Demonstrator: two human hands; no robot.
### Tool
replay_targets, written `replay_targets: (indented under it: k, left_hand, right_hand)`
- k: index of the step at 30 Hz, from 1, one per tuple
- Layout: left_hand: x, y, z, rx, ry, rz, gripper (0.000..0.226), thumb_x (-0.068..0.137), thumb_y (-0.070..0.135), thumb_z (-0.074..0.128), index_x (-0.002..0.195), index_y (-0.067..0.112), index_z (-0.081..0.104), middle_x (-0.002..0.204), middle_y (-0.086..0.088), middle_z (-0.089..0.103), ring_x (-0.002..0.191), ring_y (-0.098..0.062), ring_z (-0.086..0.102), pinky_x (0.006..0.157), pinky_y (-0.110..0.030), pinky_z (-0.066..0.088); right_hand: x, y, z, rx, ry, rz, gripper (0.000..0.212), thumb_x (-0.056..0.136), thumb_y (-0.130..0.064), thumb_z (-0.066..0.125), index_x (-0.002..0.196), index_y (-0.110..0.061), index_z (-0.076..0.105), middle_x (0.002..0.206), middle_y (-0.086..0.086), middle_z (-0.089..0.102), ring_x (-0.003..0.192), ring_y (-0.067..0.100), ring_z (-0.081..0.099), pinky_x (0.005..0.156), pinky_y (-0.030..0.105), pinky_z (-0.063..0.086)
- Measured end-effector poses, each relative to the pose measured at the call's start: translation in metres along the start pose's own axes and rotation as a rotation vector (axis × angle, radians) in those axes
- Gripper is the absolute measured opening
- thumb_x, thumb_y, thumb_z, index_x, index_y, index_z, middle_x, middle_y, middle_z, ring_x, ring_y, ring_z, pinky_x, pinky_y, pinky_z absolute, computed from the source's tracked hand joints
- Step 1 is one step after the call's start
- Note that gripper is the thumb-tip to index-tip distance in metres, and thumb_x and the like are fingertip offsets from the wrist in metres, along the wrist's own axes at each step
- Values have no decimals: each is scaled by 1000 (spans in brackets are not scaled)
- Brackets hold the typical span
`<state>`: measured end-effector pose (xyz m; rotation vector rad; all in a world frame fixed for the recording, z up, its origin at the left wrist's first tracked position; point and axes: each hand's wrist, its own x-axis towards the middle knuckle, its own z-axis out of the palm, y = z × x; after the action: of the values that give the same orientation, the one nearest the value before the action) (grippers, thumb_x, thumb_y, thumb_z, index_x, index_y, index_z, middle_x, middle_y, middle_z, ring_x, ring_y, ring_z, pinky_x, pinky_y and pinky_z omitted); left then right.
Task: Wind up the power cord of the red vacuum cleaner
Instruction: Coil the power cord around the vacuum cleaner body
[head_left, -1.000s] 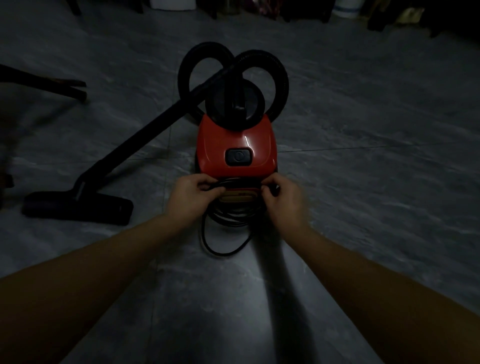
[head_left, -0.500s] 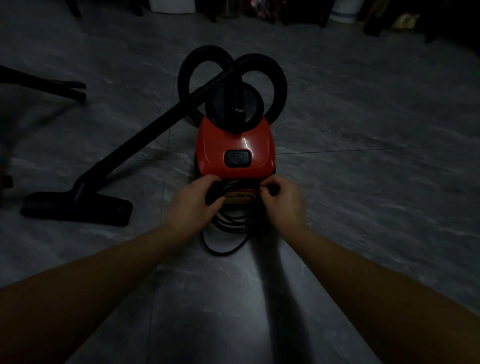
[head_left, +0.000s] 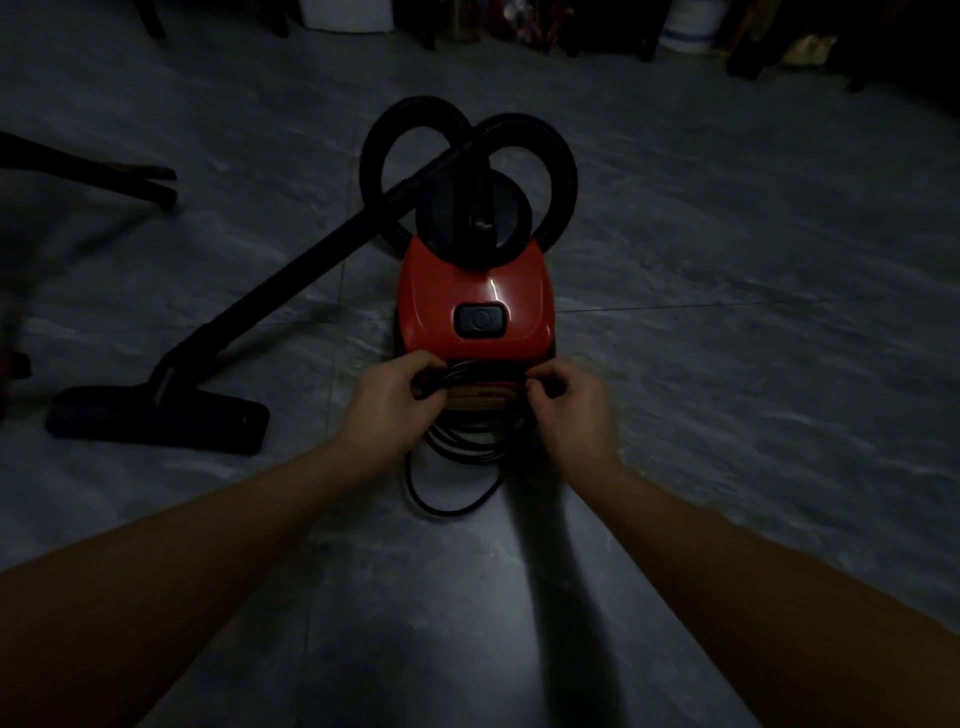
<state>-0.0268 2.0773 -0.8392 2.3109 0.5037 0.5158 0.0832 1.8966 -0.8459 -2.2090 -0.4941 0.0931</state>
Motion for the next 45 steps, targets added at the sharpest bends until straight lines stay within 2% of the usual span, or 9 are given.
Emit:
replay_targets:
  k: [4,9,17,22,25,32,37,40,45]
  left_hand:
    - [9,-11,-5,-62,-62,-18,24,80,9,74,103,17,72,88,4,72,80,-11,67,78,-25,53]
    - [8,-14,-3,-230,-46,-194,15,81,11,77,95,17,75,87,2,74,83,-13,71,83,-32,58]
    - [6,-22,-6,-366,-108,-293,10,82,19,78,90,12,76,87,-5,77,82,-18,74,78,-27,58]
    - [16,-23,-11,-389,-207,-356,14,83,15,77,94,6,75,89,-6,76,79,-10,71,78,-19,56]
    - [19,-21,-14,-391,-246,-355,8,84,12,76,90,8,74,84,-1,74,69,2,68,68,-10,52]
    - [-4,-15,-7,-220,-40,-122,24,84,3,70,101,18,62,88,10,63,79,1,61,71,-10,46]
    - [-12,-20,-4,0,22,193,37,87,4,65,122,14,61,110,-3,69,96,-8,62,87,-9,43]
    - [-11,-24,-2,5,64,221,36,87,2,68,122,8,67,115,-8,70,104,1,56,94,0,35]
    - [-9,-32,-1,-87,75,150,35,89,8,70,123,14,70,113,-3,72,101,-2,64,93,-9,47]
  right_hand:
    - [-2,1,1,-11,8,-37,15,91,-23,64,102,-27,74,85,-14,71,72,2,65,69,29,56]
    - [-7,1,4,24,-25,-76,18,85,-41,68,100,-32,68,88,-16,70,80,1,66,73,33,59]
    - [2,-9,11,69,34,-54,14,89,-33,69,80,-25,61,69,-10,62,61,4,58,59,27,49]
    - [8,-4,8,91,-17,-48,13,88,-31,69,79,-25,62,71,-9,65,66,8,62,61,30,53]
    - [6,-7,8,65,-11,-65,12,89,-29,69,81,-23,62,71,-9,63,65,4,60,59,20,47]
    - [2,-11,10,70,14,-45,13,88,-27,70,80,-25,61,66,-13,60,61,-2,56,52,9,37]
    - [5,-6,12,60,4,-63,8,89,-28,68,83,-27,63,71,-12,65,65,3,62,59,26,51]
    - [4,-3,11,61,-2,-72,9,90,-28,67,82,-27,64,72,-12,65,67,4,62,62,30,55]
    - [6,-2,12,39,-20,-86,7,92,-29,66,85,-27,66,75,-14,66,68,2,62,62,22,50]
